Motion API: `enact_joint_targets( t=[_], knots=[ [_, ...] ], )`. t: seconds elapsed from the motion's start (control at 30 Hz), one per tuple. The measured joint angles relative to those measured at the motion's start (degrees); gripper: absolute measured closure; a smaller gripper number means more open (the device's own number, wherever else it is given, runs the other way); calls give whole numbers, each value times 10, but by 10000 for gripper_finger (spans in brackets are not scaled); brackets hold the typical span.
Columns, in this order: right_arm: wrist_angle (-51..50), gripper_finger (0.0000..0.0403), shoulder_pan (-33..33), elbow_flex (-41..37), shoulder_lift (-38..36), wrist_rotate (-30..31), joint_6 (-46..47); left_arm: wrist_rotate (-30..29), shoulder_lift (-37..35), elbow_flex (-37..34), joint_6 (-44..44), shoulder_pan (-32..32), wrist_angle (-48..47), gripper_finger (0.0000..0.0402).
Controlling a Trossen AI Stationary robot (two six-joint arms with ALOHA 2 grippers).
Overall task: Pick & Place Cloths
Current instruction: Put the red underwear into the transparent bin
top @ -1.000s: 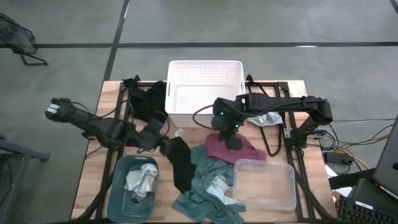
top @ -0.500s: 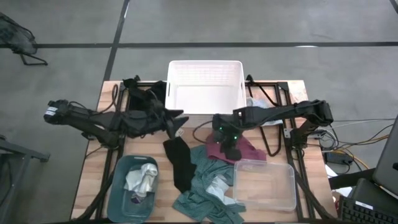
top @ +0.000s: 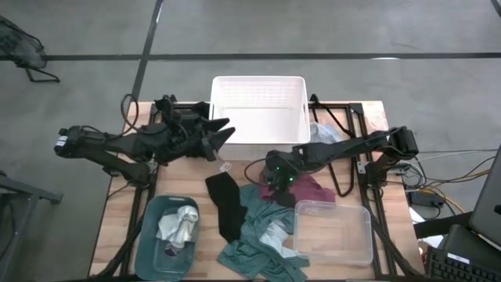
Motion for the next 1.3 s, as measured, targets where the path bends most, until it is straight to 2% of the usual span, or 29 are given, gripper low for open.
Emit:
enact_joint_targets(
  t=[0.27,0.43,0.63,0.77,0.9,1.13,1.3],
  knots=[
    [31,168,1,-27,0,38,-3,0,0,13,14,0,-1,131],
    [82,151,4,-49,16,47,20,1,0,11,-21,0,-2,131],
    [78,149,10,-59,32,112,55,1,0,17,-47,0,0,131],
    [88,176,9,-65,31,120,111,1,0,17,-62,0,0,131],
    [85,224,13,-66,31,121,124,1,0,14,-101,0,-2,131],
    [79,375,16,-52,28,100,121,0,0,14,-165,0,-1,131],
    [73,392,16,-18,13,68,126,19,0,14,-155,0,-1,131]
  ],
)
